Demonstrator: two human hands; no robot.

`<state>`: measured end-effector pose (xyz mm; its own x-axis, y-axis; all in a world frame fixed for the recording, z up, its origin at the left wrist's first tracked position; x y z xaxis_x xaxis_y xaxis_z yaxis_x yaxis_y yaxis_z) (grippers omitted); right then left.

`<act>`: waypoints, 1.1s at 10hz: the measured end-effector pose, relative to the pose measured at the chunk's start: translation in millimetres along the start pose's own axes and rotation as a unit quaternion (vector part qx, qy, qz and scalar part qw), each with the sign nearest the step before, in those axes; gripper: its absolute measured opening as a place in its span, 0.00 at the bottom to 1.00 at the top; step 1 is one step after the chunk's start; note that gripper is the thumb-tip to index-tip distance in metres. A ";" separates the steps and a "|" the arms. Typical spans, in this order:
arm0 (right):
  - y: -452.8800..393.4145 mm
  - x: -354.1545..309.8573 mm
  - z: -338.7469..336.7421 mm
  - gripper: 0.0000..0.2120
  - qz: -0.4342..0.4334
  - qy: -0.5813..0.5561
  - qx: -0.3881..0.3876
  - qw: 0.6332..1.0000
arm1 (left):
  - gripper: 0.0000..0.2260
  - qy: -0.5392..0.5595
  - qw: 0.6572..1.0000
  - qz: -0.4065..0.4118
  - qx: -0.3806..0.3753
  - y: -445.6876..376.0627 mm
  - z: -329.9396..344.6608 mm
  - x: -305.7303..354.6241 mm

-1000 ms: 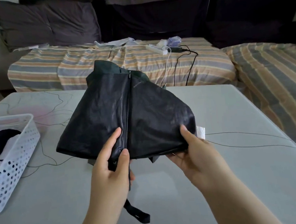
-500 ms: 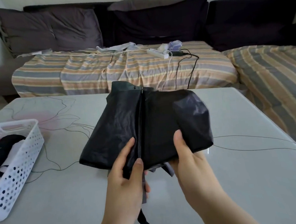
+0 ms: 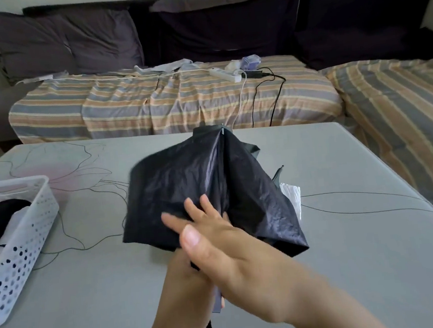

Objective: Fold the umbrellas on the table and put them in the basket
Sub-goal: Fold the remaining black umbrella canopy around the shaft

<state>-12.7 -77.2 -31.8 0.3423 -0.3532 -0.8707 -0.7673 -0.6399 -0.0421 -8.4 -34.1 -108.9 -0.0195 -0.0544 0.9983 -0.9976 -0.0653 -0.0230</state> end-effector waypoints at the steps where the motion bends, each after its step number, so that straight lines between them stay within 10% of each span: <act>1: 8.2 -9.8 -14.8 0.15 0.009 0.070 0.061 0.996 | 0.10 0.016 1.000 -0.001 0.018 1.2 -1.3 3.1; 2: 2.8 -3.5 -39.9 0.21 -0.008 0.217 0.226 0.950 | 0.07 0.014 1.000 0.003 0.009 -0.6 -1.5 -3.7; 3: -6.4 34.5 -35.5 0.25 0.083 0.272 0.176 0.942 | 0.03 0.071 0.997 -0.011 0.024 0.3 -0.4 -3.8; 6: -4.8 65.1 -35.5 0.19 0.203 0.336 0.115 0.913 | 0.39 -0.065 0.997 0.027 -0.025 2.8 2.6 8.3; 8: -6.0 69.8 -37.7 0.16 0.208 0.273 0.117 0.932 | 0.28 -0.096 0.991 0.069 -0.070 5.1 15.0 8.3; 9: 2.9 51.1 -63.7 0.18 0.106 0.172 0.229 0.952 | 0.22 -0.058 0.996 0.060 -0.018 -1.0 2.9 8.3; 10: 40.8 45.9 -114.5 0.22 0.079 0.104 0.428 0.894 | 0.15 -0.011 0.997 0.064 0.043 -6.3 -15.1 16.9; 11: 64.4 100.6 -135.4 0.18 0.267 0.013 0.447 0.854 | 0.17 0.028 0.994 0.063 0.083 -10.2 -28.7 18.8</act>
<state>45.7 -246.3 -55.7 -0.1830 -0.4546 -0.8717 -0.9209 0.3897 -0.0098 -0.5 -5.8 -88.4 -0.1521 -0.0180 0.9882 -0.9622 -0.2260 -0.1522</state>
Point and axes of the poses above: each hand's wrist, its own y-axis away from the middle knuckle, its own z-axis out of the palm, x = y × z, the point moved 10 cm from there along -y, towards the middle knuckle, and after that the axes turned 8 degrees about z, right-handed, at the moved point
